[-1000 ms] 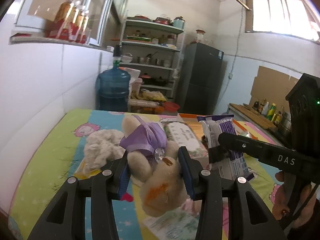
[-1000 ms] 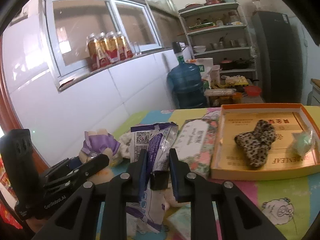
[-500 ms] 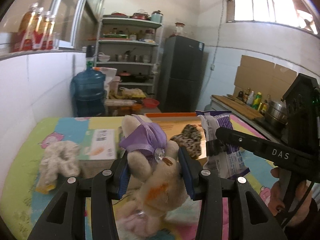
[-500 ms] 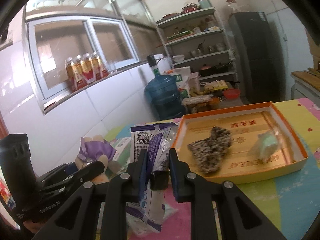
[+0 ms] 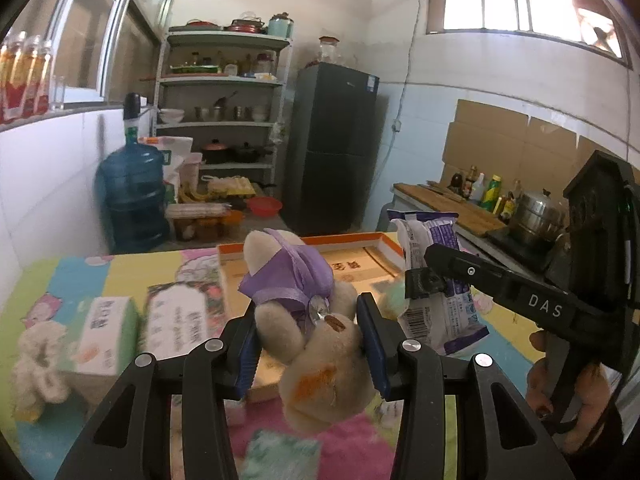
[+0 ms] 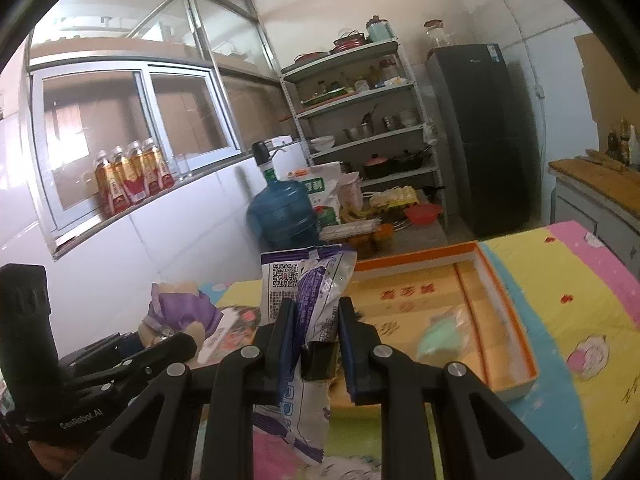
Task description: Organize soft objects
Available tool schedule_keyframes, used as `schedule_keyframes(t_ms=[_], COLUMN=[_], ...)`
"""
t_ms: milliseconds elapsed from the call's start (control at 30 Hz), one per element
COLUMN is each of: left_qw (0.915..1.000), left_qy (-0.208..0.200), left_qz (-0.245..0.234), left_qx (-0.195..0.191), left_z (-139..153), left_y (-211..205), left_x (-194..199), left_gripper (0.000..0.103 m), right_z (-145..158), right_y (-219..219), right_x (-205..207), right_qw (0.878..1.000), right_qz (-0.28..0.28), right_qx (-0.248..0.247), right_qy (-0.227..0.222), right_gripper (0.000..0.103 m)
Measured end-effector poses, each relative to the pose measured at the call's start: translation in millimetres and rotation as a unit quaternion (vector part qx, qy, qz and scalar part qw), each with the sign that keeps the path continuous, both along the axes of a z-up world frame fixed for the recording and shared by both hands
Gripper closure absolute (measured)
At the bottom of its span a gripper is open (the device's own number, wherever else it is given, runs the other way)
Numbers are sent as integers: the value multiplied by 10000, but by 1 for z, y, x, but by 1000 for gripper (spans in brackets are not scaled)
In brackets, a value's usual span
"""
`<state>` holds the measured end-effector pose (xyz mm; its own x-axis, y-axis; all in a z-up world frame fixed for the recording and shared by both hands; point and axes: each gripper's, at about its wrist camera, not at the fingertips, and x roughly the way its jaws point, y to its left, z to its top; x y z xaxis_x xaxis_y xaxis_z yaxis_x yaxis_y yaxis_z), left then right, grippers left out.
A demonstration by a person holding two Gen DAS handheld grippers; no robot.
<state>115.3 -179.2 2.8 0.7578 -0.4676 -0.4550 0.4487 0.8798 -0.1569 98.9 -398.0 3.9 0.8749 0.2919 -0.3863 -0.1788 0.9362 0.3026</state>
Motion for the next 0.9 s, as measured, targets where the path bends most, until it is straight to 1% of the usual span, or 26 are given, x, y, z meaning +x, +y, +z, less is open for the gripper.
schedule_keyframes(t_ms=[200,367,567,900], left_qw=[9997,9992,9973,9949], left_qy=[234,393,694,964], left_qz=[-42,109,220,300], left_qx=[-27,11,27,54], left_z=[-5,-14,-31,-56], left_y=[-28,-41,-50,-57], left_x=[29,51,75,96], left_gripper=[57,57,57,57], right_z=[-7,-17,-32,-51], right_y=[-22,-33,-33,-24], right_x=[25,45,63,83], right_qw=[10000,9998,9992,9964], right_qz=[-74,-24,134,182], right_qx=[-24,40,65,-132], right_qy=[48,174,373,821], right_gripper=[81,81,81,81])
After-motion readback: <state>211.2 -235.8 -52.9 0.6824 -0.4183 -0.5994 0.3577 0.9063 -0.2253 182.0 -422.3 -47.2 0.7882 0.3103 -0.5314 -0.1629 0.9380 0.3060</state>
